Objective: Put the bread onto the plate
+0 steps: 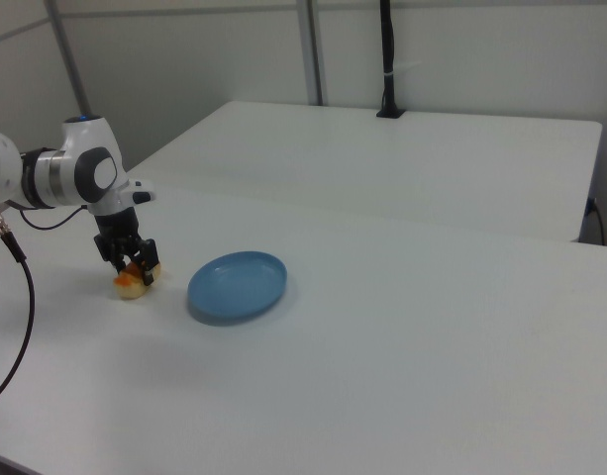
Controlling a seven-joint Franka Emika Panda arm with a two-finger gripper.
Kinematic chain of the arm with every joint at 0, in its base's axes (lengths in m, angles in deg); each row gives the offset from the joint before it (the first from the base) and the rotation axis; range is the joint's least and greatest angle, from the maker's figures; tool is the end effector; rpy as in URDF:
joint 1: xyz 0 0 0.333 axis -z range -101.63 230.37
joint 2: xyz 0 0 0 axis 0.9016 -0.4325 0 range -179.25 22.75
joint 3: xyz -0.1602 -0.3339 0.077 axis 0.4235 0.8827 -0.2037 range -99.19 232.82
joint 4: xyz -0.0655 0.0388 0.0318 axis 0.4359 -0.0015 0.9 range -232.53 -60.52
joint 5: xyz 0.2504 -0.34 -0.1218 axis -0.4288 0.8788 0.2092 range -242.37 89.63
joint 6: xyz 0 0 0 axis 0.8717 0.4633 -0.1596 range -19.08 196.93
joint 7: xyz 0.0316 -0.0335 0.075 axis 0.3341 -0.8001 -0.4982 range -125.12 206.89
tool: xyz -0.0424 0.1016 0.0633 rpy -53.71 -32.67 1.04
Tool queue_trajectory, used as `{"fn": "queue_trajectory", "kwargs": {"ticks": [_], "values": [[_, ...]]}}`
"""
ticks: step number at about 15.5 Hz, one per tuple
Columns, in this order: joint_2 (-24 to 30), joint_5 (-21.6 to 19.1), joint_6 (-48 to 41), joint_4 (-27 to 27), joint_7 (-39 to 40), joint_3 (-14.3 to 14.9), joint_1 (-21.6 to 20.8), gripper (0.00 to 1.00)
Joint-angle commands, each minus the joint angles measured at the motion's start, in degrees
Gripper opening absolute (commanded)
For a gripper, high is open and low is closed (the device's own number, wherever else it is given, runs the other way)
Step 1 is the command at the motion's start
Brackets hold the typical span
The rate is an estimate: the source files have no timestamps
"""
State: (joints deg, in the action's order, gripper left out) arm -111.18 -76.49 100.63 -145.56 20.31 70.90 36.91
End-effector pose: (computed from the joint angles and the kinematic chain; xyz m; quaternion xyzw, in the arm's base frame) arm 0.6993 0.3112 0.3162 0.9990 0.0291 -0.0187 0.0276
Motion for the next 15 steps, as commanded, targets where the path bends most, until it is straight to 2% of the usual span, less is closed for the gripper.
{"fn": "queue_trajectory", "kwargs": {"ticks": [1, 7, 13, 15], "values": [[0.3, 1.1, 1.9, -1.0, -1.3, 0.2, -0.7, 0.25], [4.9, 1.3, -2.8, -0.5, 3.5, 0.9, 2.1, 0.25], [6.8, 2.2, -5.2, -0.6, 13.0, 4.6, 6.6, 0.27], [6.7, 2.2, -4.9, -0.6, 16.6, 5.1, 9.5, 0.27]]}}
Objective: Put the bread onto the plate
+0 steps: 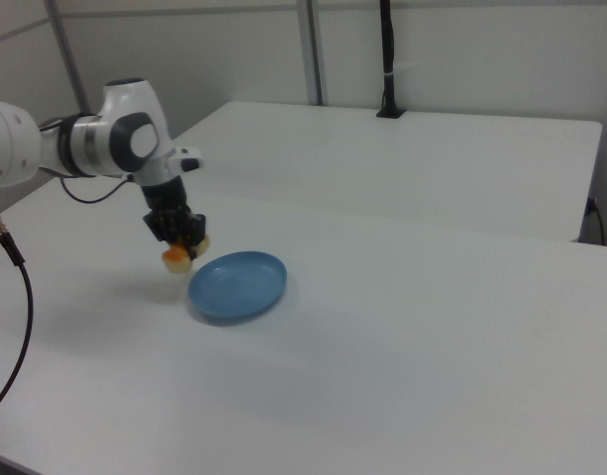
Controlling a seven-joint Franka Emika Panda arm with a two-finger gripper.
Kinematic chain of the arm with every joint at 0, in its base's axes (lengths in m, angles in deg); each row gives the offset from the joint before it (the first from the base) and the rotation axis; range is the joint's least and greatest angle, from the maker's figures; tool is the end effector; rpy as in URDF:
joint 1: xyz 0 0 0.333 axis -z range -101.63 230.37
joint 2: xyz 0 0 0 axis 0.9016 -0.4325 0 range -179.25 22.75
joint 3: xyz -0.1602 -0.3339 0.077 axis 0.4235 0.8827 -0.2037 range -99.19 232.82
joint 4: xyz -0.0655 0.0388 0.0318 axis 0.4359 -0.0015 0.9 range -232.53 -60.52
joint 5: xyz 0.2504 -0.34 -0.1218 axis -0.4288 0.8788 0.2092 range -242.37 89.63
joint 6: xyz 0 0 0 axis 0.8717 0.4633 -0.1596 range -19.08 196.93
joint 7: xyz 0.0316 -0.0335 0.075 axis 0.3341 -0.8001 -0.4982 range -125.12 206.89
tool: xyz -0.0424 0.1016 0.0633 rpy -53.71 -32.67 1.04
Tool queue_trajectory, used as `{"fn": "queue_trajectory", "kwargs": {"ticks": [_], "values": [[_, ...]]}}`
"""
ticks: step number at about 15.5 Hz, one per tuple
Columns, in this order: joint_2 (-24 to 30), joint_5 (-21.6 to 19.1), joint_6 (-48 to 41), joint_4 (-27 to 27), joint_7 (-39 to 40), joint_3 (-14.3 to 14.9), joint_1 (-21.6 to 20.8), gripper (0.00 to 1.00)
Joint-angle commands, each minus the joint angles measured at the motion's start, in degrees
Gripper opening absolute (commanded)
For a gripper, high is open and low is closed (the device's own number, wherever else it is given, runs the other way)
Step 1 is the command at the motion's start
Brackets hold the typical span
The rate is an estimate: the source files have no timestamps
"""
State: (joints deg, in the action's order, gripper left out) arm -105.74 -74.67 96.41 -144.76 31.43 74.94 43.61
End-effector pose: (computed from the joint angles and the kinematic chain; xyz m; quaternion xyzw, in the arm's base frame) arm 0.7361 0.1788 0.3917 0.9980 0.0417 0.0004 0.0469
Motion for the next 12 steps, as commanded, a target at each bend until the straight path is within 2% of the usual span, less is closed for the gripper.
{"fn": "queue_trajectory", "kwargs": {"ticks": [1, 4, 7, 8, 9, 10, 11, 12], "values": [[1.2, 0.3, -0.7, -1.3, 7.4, 1.0, 4.1, 0.27], [-1.3, 0.4, 1.3, -1.4, 10.4, 0.9, 6.5, 0.30], [-2.0, 0.4, 3.1, -1.9, 10.5, 0.9, 6.6, 0.31], [-2.5, 0.4, 3.2, -1.8, 10.5, 0.9, 7.0, 0.35], [-3.2, 0.4, 3.7, -1.6, 10.5, 0.9, 7.1, 0.43], [-3.5, 0.4, 4.3, -1.6, 10.5, 0.9, 7.1, 0.59], [-3.6, 0.5, 4.7, -1.8, 10.5, 0.9, 7.1, 0.80], [-3.5, 0.5, 4.8, -1.9, 10.5, 0.9, 7.1, 0.97]]}}
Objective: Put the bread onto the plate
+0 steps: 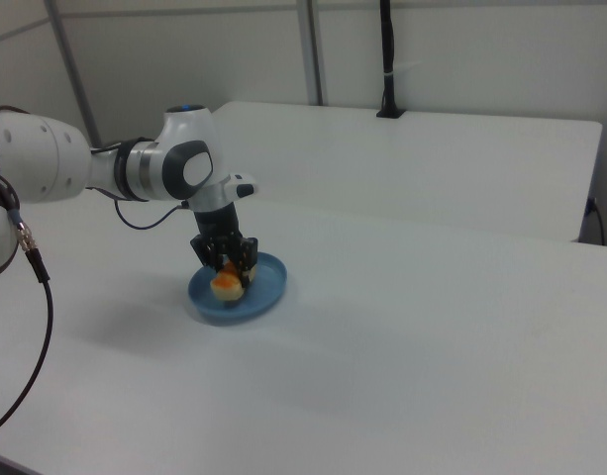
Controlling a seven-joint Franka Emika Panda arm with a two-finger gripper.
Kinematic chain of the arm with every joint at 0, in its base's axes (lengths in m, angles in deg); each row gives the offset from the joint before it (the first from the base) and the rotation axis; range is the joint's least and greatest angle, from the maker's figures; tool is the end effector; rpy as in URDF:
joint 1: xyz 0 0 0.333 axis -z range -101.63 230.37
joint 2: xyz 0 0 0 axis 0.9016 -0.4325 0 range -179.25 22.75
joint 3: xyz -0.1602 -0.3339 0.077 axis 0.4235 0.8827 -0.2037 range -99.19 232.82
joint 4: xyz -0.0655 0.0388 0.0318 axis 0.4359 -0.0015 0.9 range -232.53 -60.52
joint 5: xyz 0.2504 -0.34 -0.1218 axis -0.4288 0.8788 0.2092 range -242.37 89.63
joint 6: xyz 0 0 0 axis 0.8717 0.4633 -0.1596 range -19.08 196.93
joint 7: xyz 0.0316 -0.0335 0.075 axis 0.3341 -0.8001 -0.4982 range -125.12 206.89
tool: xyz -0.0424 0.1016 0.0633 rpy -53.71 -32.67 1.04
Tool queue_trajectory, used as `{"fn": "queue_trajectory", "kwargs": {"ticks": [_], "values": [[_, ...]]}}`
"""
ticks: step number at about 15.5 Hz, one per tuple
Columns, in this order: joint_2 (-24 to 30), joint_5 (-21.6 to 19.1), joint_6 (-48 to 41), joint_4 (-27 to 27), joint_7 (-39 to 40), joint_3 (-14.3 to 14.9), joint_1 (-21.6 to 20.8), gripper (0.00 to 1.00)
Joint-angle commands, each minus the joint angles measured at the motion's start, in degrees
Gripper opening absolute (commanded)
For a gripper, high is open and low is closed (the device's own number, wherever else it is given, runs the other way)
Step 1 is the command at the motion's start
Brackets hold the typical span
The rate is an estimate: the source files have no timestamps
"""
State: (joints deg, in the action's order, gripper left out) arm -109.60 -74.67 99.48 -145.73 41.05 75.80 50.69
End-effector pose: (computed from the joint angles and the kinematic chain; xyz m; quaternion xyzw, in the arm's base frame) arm 0.7582 0.0778 0.3376 0.9965 0.0599 -0.0209 0.0548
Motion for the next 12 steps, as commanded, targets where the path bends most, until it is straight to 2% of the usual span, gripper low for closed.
{"fn": "queue_trajectory", "kwargs": {"ticks": [1, 5, 7, 12], "values": [[0.4, 0.5, 1.6, -0.8, 0.9, 0.1, 0.2, 1.00], [2.0, 0.4, 1.0, -0.4, 0.0, 0.1, 0.0, 1.00], [5.3, 0.4, -0.9, -0.4, -0.9, 0.1, -0.2, 1.00], [16.5, 0.1, -13.6, -0.5, -2.2, 0.1, 0.4, 1.00]]}}
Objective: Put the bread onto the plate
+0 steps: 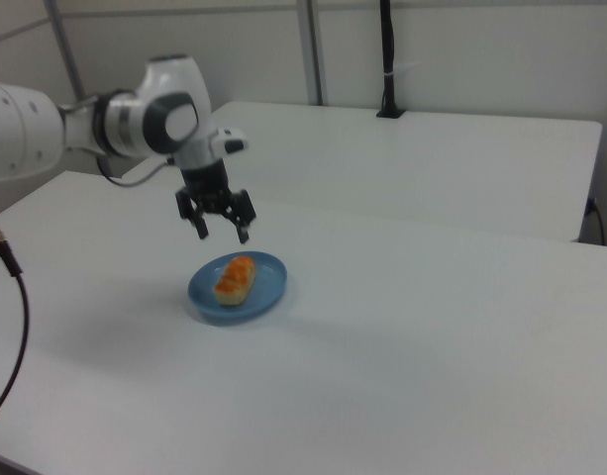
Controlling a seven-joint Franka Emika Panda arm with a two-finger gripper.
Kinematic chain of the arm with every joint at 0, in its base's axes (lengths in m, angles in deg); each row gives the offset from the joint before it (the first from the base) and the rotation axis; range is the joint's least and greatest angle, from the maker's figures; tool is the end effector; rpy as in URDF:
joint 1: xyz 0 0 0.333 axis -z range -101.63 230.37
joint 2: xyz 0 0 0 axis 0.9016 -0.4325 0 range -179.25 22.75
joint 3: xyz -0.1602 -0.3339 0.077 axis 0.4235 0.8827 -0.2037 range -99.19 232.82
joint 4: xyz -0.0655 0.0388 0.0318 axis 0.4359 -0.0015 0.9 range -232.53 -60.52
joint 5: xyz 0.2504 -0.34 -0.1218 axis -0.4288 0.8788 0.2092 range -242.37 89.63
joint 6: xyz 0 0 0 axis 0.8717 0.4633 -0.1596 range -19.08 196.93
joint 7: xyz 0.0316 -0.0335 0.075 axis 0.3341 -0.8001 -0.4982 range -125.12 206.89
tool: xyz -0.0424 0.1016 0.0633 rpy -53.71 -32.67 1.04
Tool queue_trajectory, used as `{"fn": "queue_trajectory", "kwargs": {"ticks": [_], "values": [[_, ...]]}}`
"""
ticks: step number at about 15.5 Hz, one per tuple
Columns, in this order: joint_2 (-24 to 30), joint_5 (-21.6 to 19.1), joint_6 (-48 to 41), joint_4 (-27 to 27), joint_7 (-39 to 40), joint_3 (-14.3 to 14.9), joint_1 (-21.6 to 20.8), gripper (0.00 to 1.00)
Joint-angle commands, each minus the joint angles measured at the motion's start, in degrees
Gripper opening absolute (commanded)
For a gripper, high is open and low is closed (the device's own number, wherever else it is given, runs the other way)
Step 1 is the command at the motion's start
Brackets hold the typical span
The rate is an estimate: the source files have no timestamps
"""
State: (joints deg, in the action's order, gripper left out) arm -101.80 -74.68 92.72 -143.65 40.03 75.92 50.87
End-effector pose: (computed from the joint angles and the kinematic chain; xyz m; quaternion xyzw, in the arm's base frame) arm 0.7441 0.0717 0.4482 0.9980 0.0427 0.0056 0.0452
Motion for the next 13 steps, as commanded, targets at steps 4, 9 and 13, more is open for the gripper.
{"fn": "queue_trajectory", "kwargs": {"ticks": [4, 9, 13], "values": [[16.7, -0.3, -15.2, -2.6, -1.2, -0.8, 2.9, 1.00], [22.8, -0.3, -19.9, -2.6, -1.2, -0.9, 4.0, 1.00], [23.4, -0.3, -20.9, -2.4, -0.6, -0.3, 4.2, 1.00]]}}
